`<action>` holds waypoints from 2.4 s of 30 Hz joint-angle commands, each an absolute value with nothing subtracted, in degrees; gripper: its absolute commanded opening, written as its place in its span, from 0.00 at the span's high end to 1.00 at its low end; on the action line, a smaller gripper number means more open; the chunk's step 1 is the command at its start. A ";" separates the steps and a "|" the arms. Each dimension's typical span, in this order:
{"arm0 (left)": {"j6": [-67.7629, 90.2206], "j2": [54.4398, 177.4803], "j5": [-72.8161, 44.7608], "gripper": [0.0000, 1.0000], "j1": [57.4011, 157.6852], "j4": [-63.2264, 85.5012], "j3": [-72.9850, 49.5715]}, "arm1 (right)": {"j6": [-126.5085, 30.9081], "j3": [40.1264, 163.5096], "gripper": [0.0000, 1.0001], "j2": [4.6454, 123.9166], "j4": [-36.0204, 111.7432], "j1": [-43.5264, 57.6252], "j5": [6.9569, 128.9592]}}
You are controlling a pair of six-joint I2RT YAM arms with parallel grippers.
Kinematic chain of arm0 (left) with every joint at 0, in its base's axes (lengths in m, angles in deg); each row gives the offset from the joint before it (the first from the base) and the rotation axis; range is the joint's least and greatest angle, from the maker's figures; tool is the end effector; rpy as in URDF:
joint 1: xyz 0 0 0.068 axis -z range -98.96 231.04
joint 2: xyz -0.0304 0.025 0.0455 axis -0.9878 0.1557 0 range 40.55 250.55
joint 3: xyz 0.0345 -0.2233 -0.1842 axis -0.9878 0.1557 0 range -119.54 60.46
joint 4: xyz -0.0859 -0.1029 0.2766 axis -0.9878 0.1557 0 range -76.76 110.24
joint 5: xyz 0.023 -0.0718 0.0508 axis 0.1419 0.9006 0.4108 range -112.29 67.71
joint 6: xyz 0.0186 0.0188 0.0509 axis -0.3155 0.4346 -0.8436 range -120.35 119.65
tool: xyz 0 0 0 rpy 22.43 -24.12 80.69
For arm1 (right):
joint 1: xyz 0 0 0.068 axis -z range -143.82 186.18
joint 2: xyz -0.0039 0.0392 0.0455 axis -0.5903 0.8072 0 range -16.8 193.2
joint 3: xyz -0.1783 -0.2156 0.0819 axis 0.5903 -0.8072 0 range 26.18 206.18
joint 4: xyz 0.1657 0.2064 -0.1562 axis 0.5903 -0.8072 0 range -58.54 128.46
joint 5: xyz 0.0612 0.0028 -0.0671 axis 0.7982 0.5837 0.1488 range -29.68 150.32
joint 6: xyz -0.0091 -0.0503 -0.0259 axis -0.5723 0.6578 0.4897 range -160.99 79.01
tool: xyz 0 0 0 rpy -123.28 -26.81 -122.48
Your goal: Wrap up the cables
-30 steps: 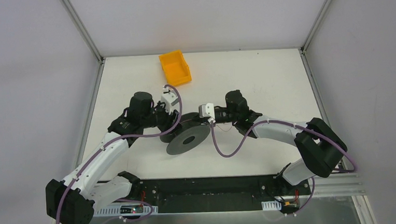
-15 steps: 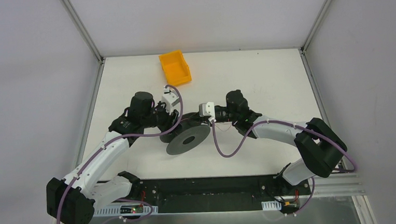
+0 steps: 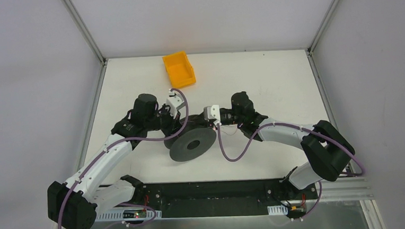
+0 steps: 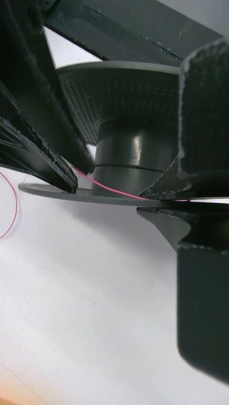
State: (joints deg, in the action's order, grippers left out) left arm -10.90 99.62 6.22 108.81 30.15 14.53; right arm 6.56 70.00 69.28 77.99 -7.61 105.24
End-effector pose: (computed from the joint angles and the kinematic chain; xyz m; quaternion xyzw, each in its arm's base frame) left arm 0.2287 -0.1424 0.2934 0.3917 0.7527 -0.2833 0.4469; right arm 0.2405 0.2704 0.2383 -0.6626 0.2788 0.2555 0.6464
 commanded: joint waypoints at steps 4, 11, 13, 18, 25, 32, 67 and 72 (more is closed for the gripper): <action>-9.97 99.60 3.07 1.00 108.90 32.13 12.97 | -0.93 68.27 0.61 64.58 79.15 -7.97 101.35; -7.34 97.26 2.12 1.00 105.17 37.40 8.47 | -15.17 62.57 0.52 53.53 79.15 -7.68 88.07; -5.60 95.94 3.40 1.00 103.47 38.28 7.09 | -16.56 60.58 0.51 50.64 78.94 -7.71 84.59; -3.72 93.09 9.07 1.00 100.44 39.51 4.91 | -15.70 55.31 0.50 45.06 78.93 -7.67 82.20; -2.87 90.98 10.11 1.00 98.34 46.06 -0.56 | -8.83 50.63 0.49 46.27 79.91 -7.64 80.31; 1.75 89.89 7.96 1.00 98.03 49.83 -6.09 | -8.33 48.07 0.47 56.52 93.77 -6.90 85.05; 29.87 84.55 -9.63 1.00 97.92 41.11 -10.83 | -27.42 59.18 0.76 93.58 125.73 -13.17 89.61; 33.98 83.36 -12.26 1.00 97.92 38.56 -9.84 | -27.96 58.77 0.94 94.12 125.73 -15.16 88.12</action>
